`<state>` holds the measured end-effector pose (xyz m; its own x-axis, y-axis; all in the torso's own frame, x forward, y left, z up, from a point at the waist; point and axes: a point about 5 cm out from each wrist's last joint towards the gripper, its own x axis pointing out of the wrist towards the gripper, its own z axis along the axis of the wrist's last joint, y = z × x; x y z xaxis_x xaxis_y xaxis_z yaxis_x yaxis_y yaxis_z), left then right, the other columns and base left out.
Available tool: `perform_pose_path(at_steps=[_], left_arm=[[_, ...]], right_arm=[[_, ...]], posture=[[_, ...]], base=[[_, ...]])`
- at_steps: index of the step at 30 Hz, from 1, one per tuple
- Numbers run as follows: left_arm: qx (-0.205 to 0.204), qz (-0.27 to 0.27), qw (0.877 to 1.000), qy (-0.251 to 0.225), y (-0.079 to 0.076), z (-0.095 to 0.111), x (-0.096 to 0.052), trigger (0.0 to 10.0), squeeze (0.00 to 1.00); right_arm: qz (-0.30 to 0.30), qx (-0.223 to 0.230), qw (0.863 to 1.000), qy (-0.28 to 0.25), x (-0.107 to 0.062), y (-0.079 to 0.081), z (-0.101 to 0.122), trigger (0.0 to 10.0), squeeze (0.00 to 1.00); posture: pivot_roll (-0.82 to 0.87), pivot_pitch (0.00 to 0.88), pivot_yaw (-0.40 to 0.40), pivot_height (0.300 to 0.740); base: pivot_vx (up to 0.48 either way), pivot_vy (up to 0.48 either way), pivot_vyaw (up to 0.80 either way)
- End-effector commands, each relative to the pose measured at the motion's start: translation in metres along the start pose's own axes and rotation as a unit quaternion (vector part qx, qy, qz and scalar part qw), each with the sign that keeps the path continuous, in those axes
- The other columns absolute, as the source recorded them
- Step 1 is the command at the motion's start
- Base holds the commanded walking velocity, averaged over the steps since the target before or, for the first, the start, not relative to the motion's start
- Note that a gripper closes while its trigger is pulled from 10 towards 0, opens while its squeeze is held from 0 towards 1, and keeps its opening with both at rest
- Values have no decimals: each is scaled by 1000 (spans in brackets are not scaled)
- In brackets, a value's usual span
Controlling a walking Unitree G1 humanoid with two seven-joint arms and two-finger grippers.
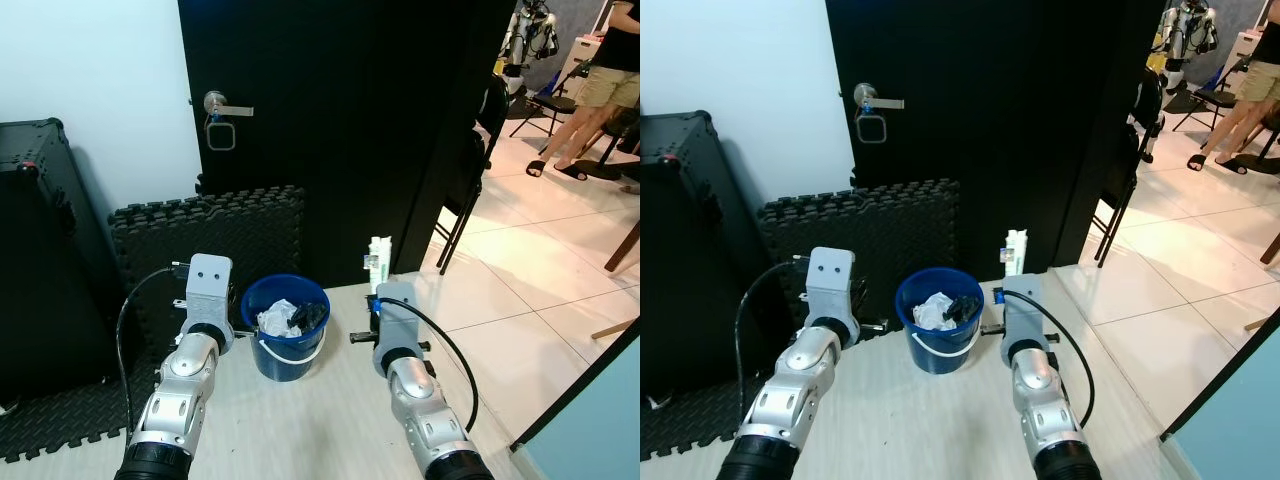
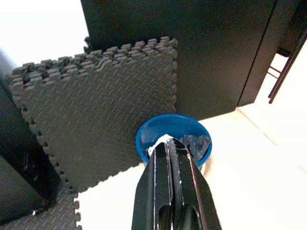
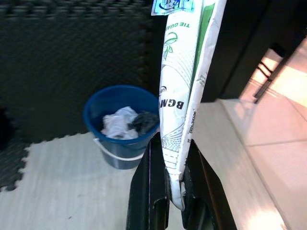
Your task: Clean up the room
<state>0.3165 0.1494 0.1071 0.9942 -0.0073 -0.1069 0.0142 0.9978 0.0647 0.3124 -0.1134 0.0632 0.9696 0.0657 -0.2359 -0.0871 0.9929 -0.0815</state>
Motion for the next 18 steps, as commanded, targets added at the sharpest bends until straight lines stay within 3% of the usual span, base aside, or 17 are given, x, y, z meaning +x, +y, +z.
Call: perform_pose_path(at_steps=[1,5,18], left_arm=[[7,5,1000,8,3,-4,-1,10000,0],[-4,-3,1000,5,0,-4,-2,10000,0],[-10,-3,1000,4,0,-3,-1,10000,0]], right_arm=[[1,-2,1000,-2,-1,-1,-1,10000,0],[12,-19,1000,-11,0,2,1,10000,0],[16,-20,1000,-13,1,3,1,10000,0]], posture=[[55,0,-55,740],[53,0,-62,740],[53,0,-62,740]], base=[[0,0,0],[0,0,0],[312,0,0]])
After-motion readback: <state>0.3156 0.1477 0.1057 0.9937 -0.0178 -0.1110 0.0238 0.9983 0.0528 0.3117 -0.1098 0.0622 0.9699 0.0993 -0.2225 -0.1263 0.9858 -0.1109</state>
